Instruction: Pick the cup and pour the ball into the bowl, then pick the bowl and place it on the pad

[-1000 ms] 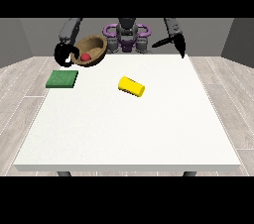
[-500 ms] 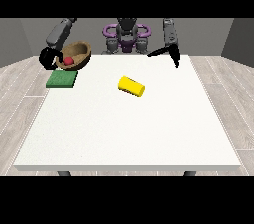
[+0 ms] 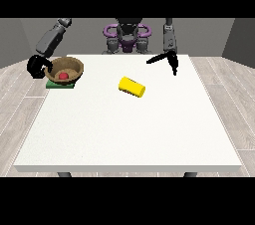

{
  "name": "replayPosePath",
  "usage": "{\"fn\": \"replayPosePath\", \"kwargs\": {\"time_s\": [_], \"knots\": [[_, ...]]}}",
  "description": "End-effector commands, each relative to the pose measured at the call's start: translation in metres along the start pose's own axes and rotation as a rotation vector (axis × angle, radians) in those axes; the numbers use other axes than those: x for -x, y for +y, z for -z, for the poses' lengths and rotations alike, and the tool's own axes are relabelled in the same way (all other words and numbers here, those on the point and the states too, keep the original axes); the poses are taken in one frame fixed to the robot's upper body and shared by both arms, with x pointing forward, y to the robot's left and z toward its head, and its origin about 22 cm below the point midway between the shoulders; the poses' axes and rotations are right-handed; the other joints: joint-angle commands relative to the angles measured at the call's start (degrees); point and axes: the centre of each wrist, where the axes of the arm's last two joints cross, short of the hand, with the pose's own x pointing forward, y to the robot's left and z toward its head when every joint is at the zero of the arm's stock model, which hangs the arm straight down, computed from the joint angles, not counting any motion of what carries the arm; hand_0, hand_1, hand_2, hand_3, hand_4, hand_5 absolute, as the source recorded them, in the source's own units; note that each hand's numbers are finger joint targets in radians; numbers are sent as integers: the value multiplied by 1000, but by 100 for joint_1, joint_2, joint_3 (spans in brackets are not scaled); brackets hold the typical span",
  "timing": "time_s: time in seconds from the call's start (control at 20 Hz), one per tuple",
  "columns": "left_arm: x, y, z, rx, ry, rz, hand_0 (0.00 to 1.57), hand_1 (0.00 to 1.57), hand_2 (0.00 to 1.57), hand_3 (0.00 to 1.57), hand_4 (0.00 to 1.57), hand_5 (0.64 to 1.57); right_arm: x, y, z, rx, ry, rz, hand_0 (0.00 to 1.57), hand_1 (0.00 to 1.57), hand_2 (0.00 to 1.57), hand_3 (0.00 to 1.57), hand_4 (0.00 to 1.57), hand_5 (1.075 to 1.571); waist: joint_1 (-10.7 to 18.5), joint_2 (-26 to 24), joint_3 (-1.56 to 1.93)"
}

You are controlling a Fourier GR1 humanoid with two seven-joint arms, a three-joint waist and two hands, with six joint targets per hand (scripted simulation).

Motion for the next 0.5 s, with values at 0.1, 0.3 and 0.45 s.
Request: {"fn": "replayPosePath", "kwargs": {"time_s": [0.1,0.3,0.45], "knots": [[-32,-2,12,-33,-82,5,0,0,0,0,0,1563,-27,-18,3,13,-97,-32,1571,1571,1571,0,1037,1569,-57,458,-2],[-48,0,12,-26,-72,26,0,0,0,0,0,1564,-31,-19,4,18,-89,-82,1571,1571,1571,199,1036,1570,-72,358,-3],[-52,0,0,-2,-51,-7,0,0,0,0,0,1563,-30,-22,4,18,-51,31,1571,1571,1571,212,1007,1571,-4,219,-4]]}}
